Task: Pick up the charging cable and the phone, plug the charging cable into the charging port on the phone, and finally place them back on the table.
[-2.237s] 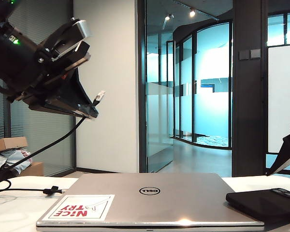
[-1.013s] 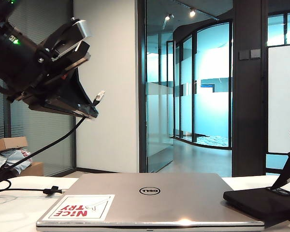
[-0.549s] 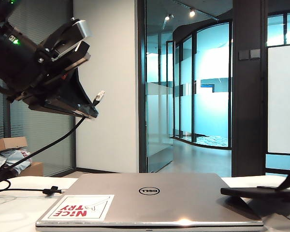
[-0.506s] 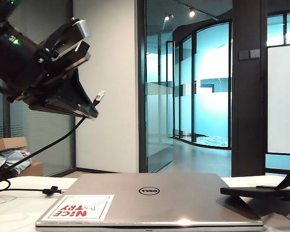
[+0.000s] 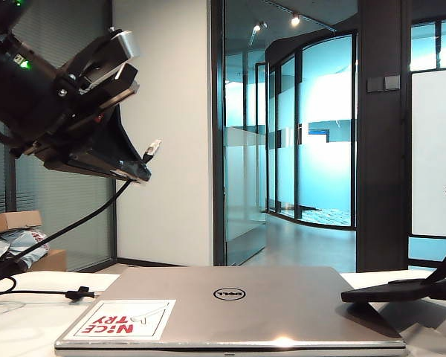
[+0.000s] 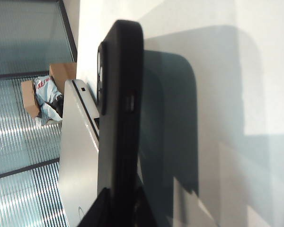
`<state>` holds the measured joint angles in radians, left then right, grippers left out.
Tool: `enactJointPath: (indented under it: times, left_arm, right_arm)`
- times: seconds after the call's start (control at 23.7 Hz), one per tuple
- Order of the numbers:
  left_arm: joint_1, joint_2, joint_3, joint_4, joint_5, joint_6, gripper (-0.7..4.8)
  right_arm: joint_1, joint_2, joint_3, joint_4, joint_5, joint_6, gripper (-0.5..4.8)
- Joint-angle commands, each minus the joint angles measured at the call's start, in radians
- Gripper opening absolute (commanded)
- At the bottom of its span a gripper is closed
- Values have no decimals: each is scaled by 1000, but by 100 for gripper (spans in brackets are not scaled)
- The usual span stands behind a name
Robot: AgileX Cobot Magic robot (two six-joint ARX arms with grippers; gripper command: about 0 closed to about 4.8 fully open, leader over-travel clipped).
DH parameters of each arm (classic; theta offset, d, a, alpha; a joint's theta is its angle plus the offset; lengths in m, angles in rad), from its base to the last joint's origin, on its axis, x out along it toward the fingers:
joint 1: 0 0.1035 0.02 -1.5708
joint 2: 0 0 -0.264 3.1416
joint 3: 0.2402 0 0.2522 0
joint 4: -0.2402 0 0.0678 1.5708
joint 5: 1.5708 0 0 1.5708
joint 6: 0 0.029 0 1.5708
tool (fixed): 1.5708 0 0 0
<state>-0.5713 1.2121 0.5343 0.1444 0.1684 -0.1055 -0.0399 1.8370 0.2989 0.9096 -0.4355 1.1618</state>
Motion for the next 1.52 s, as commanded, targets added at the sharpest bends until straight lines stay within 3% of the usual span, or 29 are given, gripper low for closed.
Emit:
enactJointPath:
  times: [0.04, 0.17, 0.3, 0.38, 0.55, 0.68, 0.76, 1.1, 1.39, 1.52]
  left_arm:
    - [0, -2, 2, -2, 2, 0, -6]
    - [0, -1, 2, -10, 2, 0, -6]
    - [0, -1, 2, -9, 2, 1, -6]
    - [0, -1, 2, -9, 2, 1, -6]
    - [0, -1, 2, -8, 2, 0, -6]
    - [0, -1, 2, -8, 2, 1, -6]
    - [0, -1, 2, -8, 2, 1, -6]
    - [0, -1, 2, -8, 2, 0, -6]
    - [0, -1, 2, -9, 2, 0, -6]
    - [0, -1, 2, -9, 2, 0, -6]
  right_arm:
    - [8, -33, -10, -93, -34, -40, -7]
    - [8, -137, -9, -121, -34, -71, -7]
    - [8, -330, -6, -273, -31, -142, -7]
    - [8, -465, 18, -462, -15, -237, -7]
    - [15, -685, 167, -1009, 90, -571, -7]
    - [16, -711, 311, -1328, 166, -750, -7]
    - [41, -705, 377, -1457, 218, -824, -7]
    - [228, -677, 421, -1621, 469, -934, -7]
    - [256, -530, 422, -1643, 478, -934, -4]
    - [256, -505, 422, -1643, 460, -934, 56]
